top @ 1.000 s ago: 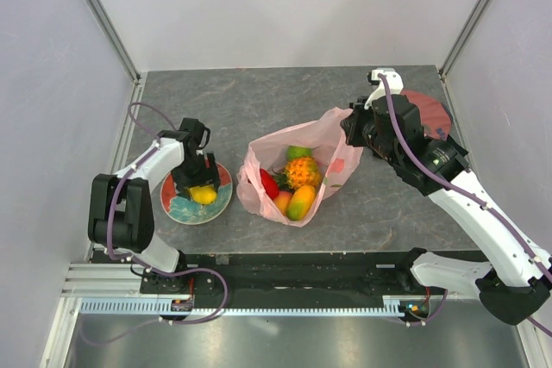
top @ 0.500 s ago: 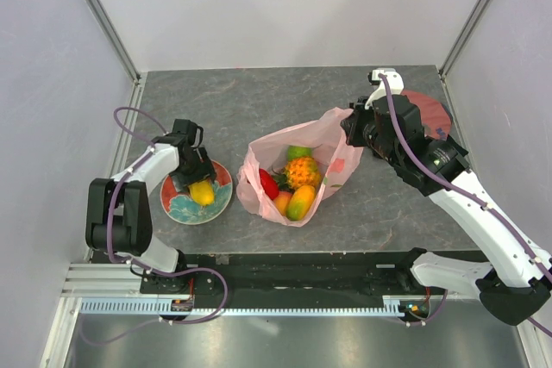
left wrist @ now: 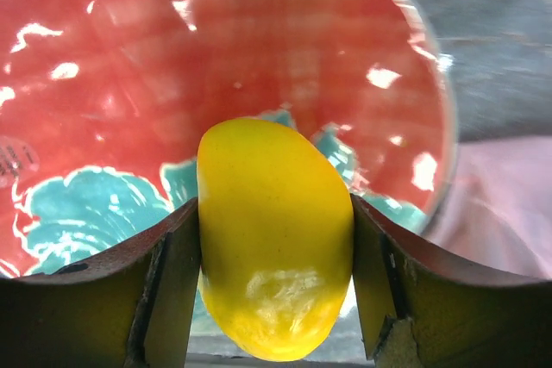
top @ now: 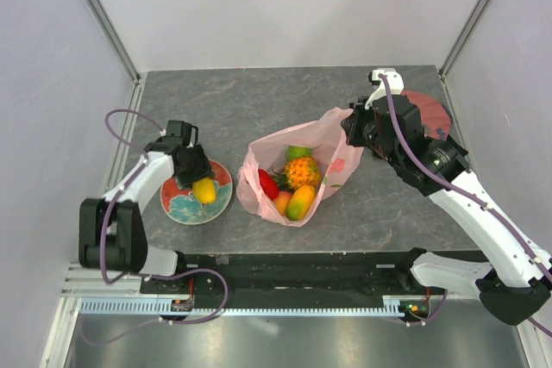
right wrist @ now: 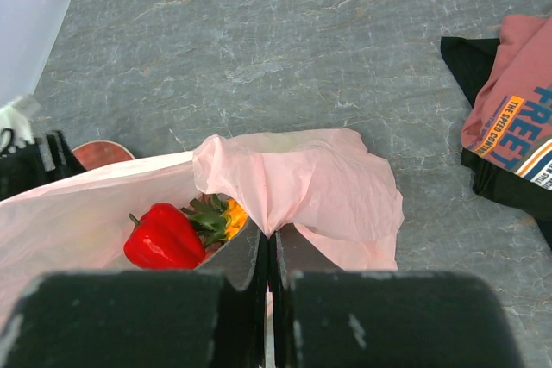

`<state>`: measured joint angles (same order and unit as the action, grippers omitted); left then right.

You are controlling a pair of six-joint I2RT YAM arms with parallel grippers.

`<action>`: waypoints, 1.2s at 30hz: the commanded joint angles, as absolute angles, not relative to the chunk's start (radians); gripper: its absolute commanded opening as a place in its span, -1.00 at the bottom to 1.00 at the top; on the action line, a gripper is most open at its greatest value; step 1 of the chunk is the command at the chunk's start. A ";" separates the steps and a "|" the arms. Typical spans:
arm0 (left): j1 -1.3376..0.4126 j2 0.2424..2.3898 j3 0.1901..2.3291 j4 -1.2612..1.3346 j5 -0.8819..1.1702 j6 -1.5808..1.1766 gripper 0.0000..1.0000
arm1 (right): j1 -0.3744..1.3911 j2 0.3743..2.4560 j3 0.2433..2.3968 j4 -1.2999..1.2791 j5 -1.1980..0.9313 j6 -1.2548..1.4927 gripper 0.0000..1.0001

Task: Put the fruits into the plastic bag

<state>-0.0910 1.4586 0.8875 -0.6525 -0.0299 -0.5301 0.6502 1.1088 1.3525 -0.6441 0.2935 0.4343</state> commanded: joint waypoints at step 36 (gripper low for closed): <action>-0.808 1.375 1.417 -0.435 0.300 -0.388 -0.10 | 0.649 1.115 1.381 -0.617 0.299 0.436 -1.00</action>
<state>-0.7994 1.4029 1.4311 -0.3515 0.3431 -0.4606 0.6502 1.1126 1.3525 -0.6437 0.2893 0.4339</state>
